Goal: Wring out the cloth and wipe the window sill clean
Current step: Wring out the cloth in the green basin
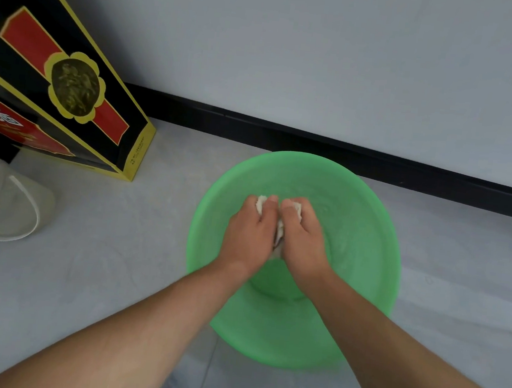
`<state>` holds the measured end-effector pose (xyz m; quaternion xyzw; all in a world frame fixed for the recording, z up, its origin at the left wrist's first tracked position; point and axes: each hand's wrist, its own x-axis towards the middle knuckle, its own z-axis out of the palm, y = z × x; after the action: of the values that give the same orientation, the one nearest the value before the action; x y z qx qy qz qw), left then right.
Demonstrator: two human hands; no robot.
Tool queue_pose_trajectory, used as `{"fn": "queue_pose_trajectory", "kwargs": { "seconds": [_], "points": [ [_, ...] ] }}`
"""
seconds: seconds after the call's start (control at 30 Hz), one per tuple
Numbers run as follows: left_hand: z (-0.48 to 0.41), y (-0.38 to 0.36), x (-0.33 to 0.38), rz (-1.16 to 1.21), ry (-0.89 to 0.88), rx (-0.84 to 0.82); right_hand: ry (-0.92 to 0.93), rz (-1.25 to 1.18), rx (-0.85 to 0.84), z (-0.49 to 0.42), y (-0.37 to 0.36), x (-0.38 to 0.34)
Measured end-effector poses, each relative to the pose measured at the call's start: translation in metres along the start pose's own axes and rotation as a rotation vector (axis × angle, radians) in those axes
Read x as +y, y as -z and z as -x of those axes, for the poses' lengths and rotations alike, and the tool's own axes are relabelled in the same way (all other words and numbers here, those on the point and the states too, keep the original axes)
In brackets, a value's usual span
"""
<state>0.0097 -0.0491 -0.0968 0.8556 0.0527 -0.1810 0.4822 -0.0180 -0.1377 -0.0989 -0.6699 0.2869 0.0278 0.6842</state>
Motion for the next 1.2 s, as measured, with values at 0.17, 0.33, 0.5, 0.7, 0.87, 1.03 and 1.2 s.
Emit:
{"fn": "queue_pose_trajectory", "kwargs": {
  "seconds": [0.17,0.33,0.5,0.7,0.87,1.03,1.2],
  "points": [
    [-0.006,0.020,0.009,0.407,0.039,-0.224,0.004,-0.151,-0.029,-0.014,0.015,-0.015],
    [0.004,0.007,0.006,0.235,-0.113,0.003,0.118,0.009,-0.015,-0.006,0.007,-0.017],
    [0.011,0.000,0.008,0.089,-0.135,0.152,0.253,0.041,0.046,0.007,-0.005,-0.013],
    [0.004,0.000,0.010,0.079,-0.124,0.080,0.185,0.059,0.042,0.001,-0.003,-0.014],
    [0.003,0.002,0.003,0.028,-0.109,0.073,0.144,0.089,0.053,0.001,-0.007,-0.004],
    [0.011,0.001,-0.012,-0.079,-0.057,0.084,0.079,0.125,0.050,0.011,-0.011,0.010],
    [0.012,0.026,-0.004,0.184,0.143,-0.103,-0.058,0.156,0.044,0.020,0.017,-0.001]
  ]
}}
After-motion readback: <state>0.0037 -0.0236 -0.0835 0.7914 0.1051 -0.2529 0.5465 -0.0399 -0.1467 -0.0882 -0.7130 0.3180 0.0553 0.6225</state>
